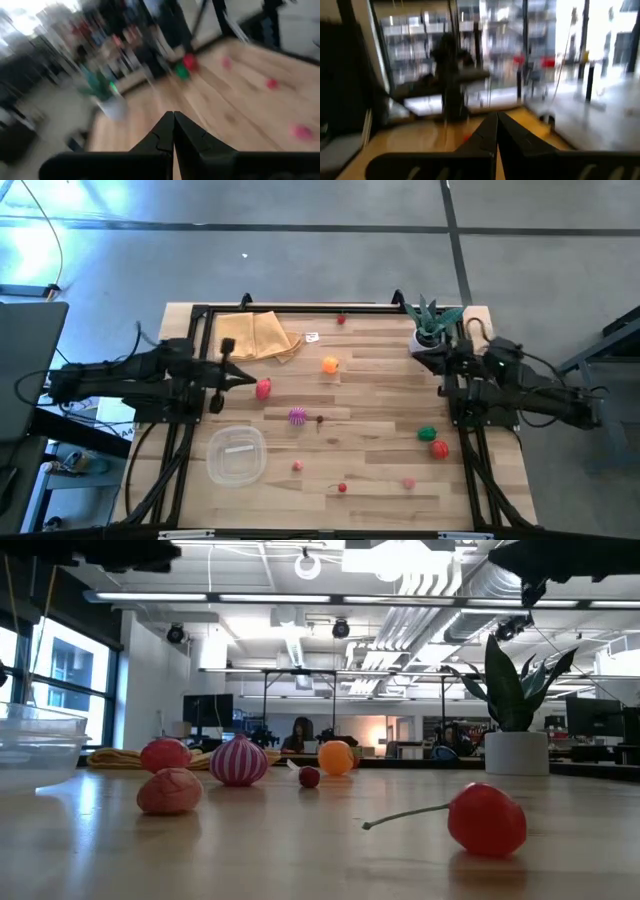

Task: Pick and placing Produce into tupperware
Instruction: Move the bin to the center of the table

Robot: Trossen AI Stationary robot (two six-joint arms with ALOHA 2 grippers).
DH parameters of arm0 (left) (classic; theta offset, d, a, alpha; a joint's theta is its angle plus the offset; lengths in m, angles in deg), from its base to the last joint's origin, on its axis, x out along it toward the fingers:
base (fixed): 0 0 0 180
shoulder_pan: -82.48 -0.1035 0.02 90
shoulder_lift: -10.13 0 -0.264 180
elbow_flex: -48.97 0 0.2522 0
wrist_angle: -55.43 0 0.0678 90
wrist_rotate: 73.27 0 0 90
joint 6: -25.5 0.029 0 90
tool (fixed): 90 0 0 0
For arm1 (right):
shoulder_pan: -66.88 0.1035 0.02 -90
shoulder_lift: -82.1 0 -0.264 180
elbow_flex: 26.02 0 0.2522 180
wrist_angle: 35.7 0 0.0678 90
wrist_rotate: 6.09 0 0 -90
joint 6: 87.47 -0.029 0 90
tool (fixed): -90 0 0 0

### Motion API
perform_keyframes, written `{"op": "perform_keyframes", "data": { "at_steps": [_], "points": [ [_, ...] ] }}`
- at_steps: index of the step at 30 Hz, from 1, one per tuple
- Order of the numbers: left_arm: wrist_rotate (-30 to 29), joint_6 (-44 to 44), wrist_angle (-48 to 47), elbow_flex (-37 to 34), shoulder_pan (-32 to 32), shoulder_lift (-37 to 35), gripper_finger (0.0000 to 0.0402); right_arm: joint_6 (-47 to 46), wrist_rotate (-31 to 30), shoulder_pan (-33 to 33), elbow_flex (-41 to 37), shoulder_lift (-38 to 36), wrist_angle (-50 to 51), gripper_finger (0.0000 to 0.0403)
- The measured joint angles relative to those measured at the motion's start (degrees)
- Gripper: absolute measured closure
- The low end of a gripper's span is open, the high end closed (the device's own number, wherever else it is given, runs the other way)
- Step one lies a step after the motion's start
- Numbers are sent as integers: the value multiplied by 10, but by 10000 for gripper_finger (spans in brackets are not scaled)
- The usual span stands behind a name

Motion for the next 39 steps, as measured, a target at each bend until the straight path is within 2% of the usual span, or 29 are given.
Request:
{"op": "perform_keyframes", "data": {
  "at_steps": [4, 10, 13, 18, 23, 26, 30, 36, 39],
  "points": [
    [-2, -35, -94, 49, 29, 91, 401, 6, 33, 9, 36, 82, 66, 402],
    [-15, -103, -140, 64, 150, 172, 401, -2, 44, 60, 39, 168, 68, 402],
    [-54, -155, -193, 86, 224, 199, 401, -8, 42, 86, 39, 194, 65, 402],
    [-142, -251, -289, 124, 328, 251, 401, -27, 3, 113, 39, 217, 65, 402],
    [-185, -260, -317, 128, 390, 319, 401, -28, -32, 125, 39, 225, 64, 402],
    [-208, -262, -319, 128, 402, 370, 401, -31, -34, 128, 39, 228, 64, 402],
    [-211, -257, -315, 128, 399, 434, 401, -32, -35, 129, 38, 231, 65, 402],
    [-172, -256, -310, 127, 374, 507, 401, -33, -38, 129, 39, 236, 62, 402],
    [-171, -245, -292, 127, 353, 528, 401, -37, -38, 129, 39, 237, 61, 402]
  ]
}}
